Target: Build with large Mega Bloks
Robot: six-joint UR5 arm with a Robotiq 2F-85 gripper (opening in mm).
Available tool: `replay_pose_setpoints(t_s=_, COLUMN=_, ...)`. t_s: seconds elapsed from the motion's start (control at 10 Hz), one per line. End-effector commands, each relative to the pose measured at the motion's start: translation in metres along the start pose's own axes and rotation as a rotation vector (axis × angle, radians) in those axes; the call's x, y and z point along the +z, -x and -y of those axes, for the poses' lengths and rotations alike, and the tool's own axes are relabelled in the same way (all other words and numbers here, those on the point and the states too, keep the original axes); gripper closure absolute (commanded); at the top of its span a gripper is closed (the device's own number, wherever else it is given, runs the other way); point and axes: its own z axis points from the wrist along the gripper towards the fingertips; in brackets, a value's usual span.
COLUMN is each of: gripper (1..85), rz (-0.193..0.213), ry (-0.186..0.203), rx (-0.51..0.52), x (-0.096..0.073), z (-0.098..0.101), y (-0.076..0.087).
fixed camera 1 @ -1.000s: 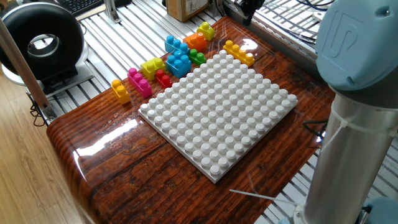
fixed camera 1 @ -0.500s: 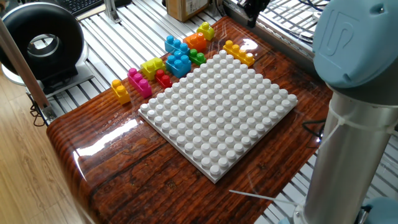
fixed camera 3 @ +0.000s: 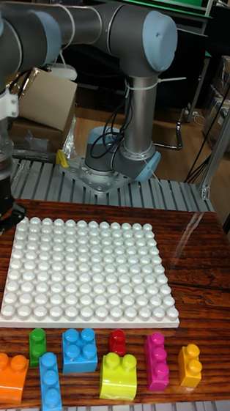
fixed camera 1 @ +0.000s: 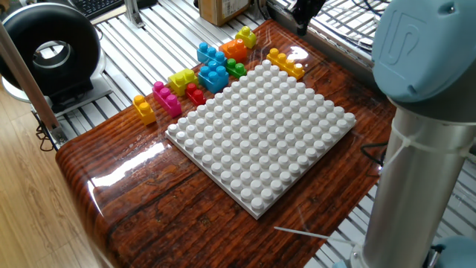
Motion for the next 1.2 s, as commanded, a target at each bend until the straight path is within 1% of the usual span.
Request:
replay_pose_setpoints(t_s=0.0, gripper=67.7, rz=0.047, ry=0.048, rx=-0.034, x=0.035, z=0.004, y=0.021)
replay_pose_setpoints(t_s=0.1, gripper=63.3, rz=0.061, ry=0.071, rx=-0.057, x=0.046, z=0.003, y=0.025)
replay_pose_setpoints(t_s=0.3, gripper=54.3, rz=0.082, ry=0.073, rx=-0.098, x=0.062, z=0.009, y=0.031)
replay_pose_setpoints(t_s=0.4, gripper=53.0, rz=0.093, ry=0.072, rx=-0.108, x=0.068, z=0.011, y=0.034)
replay_pose_setpoints(t_s=0.5, gripper=50.7, rz=0.095, ry=0.064, rx=-0.131, x=0.073, z=0.014, y=0.034)
replay_pose_setpoints(t_s=0.6, gripper=43.3, rz=0.096, ry=0.059, rx=-0.156, x=0.077, z=0.017, y=0.033)
replay_pose_setpoints(t_s=0.7, gripper=38.0, rz=0.098, ry=0.068, rx=-0.165, x=0.078, z=0.015, y=0.033)
replay_pose_setpoints(t_s=0.8, gripper=34.7, rz=0.089, ry=0.074, rx=-0.168, x=0.079, z=0.013, y=0.030)
replay_pose_setpoints(t_s=1.0, gripper=26.7, rz=0.093, ry=0.087, rx=-0.185, x=0.081, z=0.010, y=0.031)
replay_pose_setpoints(t_s=1.1, gripper=25.0, rz=0.095, ry=0.087, rx=-0.188, x=0.081, z=0.011, y=0.031)
